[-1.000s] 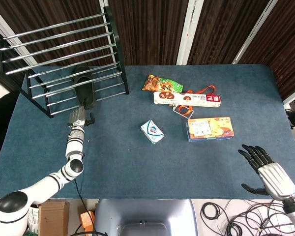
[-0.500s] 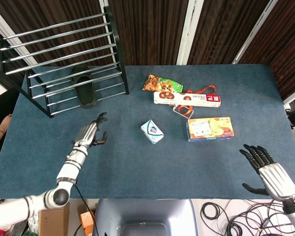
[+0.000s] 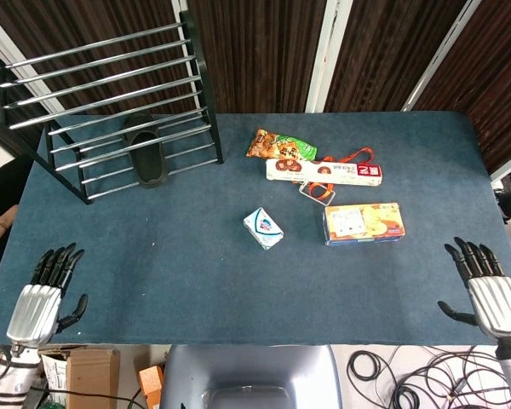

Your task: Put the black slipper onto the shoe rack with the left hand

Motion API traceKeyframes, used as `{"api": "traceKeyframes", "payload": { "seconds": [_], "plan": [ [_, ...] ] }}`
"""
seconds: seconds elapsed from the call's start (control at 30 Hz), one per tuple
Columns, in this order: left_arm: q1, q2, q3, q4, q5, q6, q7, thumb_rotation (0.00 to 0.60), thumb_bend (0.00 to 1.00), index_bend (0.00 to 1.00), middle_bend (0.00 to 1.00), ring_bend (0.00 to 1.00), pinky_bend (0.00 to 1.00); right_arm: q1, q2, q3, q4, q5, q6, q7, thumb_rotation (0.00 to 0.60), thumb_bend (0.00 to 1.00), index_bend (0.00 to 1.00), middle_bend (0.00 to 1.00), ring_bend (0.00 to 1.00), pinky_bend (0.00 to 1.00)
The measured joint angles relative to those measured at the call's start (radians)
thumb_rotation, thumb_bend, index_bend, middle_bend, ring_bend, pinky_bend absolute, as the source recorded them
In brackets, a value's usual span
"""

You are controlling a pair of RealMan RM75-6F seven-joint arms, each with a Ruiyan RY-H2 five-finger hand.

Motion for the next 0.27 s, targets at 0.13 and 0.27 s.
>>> {"api": "traceKeyframes", "payload": {
  "seconds": [0.13,0.27],
  "plan": [
    [0.03,0.009,0.033,0.028,0.063,0.0,0.007,0.6,0.44,0.0,0.0,0.0,0.04,0.001,-0.009,0.009,-0.005,0.001,-0.007,-0.016,0.6,0.11,0.0,0.0,0.0,0.0],
    [0.033,0.015,0.04,0.037,0.052,-0.02,0.012,0.6,0.44,0.0,0.0,0.0,0.04,-0.006,-0.009,0.01,0.0,-0.029,0.018,0.015,0.6,0.11,0.0,0.0,0.0,0.0]
  ]
}}
